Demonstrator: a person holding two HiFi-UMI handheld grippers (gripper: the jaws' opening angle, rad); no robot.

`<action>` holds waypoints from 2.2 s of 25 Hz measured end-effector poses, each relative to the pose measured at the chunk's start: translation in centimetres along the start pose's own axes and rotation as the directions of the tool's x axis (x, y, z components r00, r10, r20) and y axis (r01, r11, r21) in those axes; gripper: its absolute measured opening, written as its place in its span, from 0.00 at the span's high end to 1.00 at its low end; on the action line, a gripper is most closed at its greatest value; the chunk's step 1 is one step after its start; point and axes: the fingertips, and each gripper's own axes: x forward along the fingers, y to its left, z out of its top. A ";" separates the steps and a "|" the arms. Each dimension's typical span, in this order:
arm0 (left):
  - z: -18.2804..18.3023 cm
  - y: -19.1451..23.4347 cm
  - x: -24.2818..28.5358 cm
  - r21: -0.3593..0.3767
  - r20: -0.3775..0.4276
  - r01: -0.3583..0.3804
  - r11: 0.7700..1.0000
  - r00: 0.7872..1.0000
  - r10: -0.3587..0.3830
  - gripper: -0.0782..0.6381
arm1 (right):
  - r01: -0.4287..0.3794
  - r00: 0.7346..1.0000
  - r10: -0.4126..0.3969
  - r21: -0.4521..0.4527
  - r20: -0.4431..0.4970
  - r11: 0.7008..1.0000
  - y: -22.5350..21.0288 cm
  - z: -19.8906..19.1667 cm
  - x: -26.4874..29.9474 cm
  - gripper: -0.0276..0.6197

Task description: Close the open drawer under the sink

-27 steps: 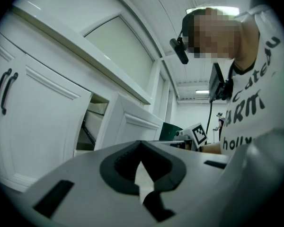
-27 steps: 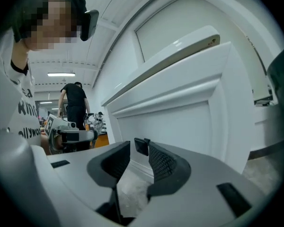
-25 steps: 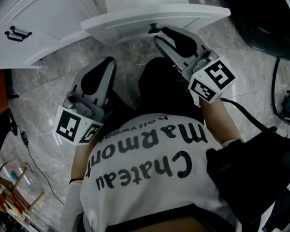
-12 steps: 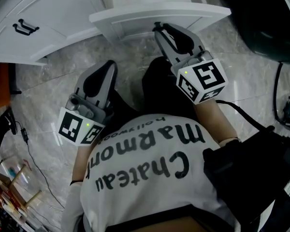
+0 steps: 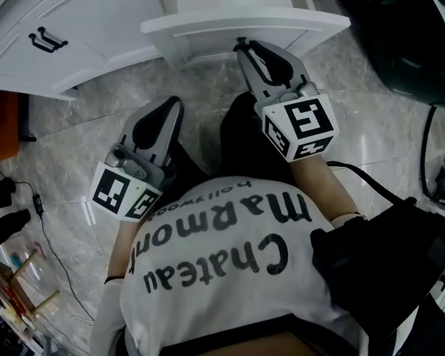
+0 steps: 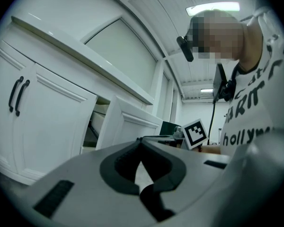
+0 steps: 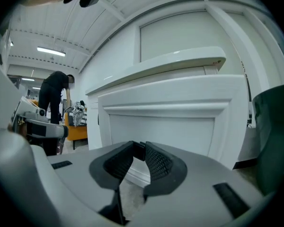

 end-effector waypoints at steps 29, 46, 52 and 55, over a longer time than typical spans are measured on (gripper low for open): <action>1.1 0.2 2.0 -0.007 0.029 -0.047 0.999 0.998 0.047 0.88 | 0.002 0.999 -0.004 -0.035 -0.036 0.999 -2.3 0.9 3.4 0.83; 0.8 0.6 2.0 0.004 0.003 -0.078 0.997 0.997 0.078 0.88 | -0.045 0.997 0.044 -0.018 -0.070 0.999 -3.5 1.4 6.1 0.83; 0.4 1.0 1.2 0.003 -0.003 -0.102 0.995 0.995 0.102 0.88 | -0.054 0.995 0.052 -0.024 -0.080 0.998 -3.8 1.4 6.5 0.83; 0.3 0.9 1.1 0.002 -0.006 -0.103 0.995 0.995 0.103 0.88 | -0.053 0.995 0.052 -0.013 -0.086 0.999 -3.9 1.3 6.8 0.83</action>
